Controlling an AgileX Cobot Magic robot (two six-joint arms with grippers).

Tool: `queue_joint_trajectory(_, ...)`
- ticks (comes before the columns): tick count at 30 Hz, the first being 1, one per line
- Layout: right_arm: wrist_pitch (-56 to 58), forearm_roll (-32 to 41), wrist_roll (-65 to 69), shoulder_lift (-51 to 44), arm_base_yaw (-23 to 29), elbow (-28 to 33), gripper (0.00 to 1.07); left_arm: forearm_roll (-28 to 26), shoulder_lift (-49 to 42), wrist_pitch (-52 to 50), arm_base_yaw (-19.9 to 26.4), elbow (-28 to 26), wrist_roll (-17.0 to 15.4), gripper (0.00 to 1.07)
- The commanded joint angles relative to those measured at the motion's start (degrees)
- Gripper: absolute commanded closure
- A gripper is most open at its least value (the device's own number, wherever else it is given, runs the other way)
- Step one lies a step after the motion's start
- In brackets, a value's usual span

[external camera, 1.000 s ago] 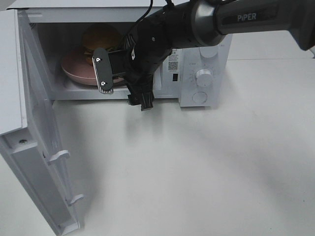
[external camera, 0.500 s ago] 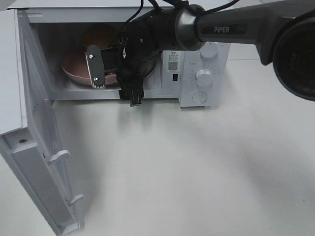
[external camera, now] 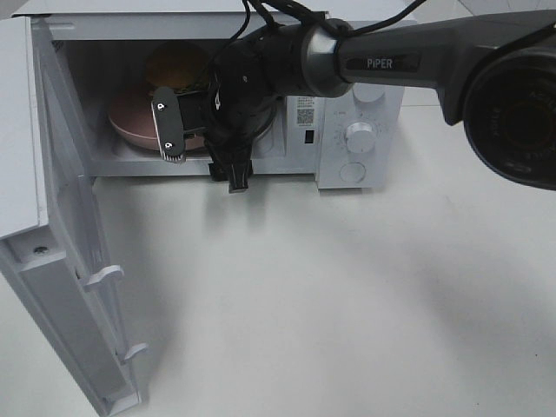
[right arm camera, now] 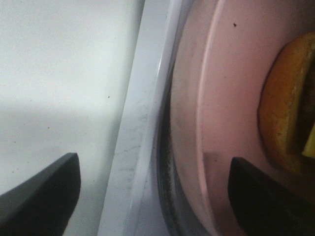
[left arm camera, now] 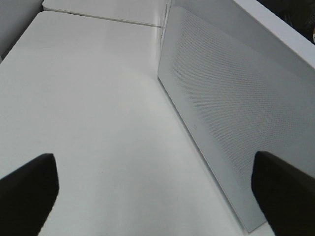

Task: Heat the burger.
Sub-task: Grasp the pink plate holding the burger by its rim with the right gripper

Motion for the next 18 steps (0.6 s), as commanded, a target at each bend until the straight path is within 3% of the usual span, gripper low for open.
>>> queue_joint_trajectory(1, -0.11, -0.17, 0.17, 0.46, 0.97, -1.95, 0.30, 0.00, -0.23, -0.06, 0.29, 0.17, 0.06, 0.07)
queue_joint_trajectory(9, -0.11, 0.52, 0.80, 3.78, 1.09, -7.28, 0.30, -0.06, -0.23, -0.06, 0.29, 0.17, 0.06, 0.07)
queue_joint_trajectory(18, -0.86, 1.95, 0.86, 5.39, 1.09, -7.79, 0.33, 0.06, -0.23, -0.06, 0.29, 0.17, 0.00, 0.07)
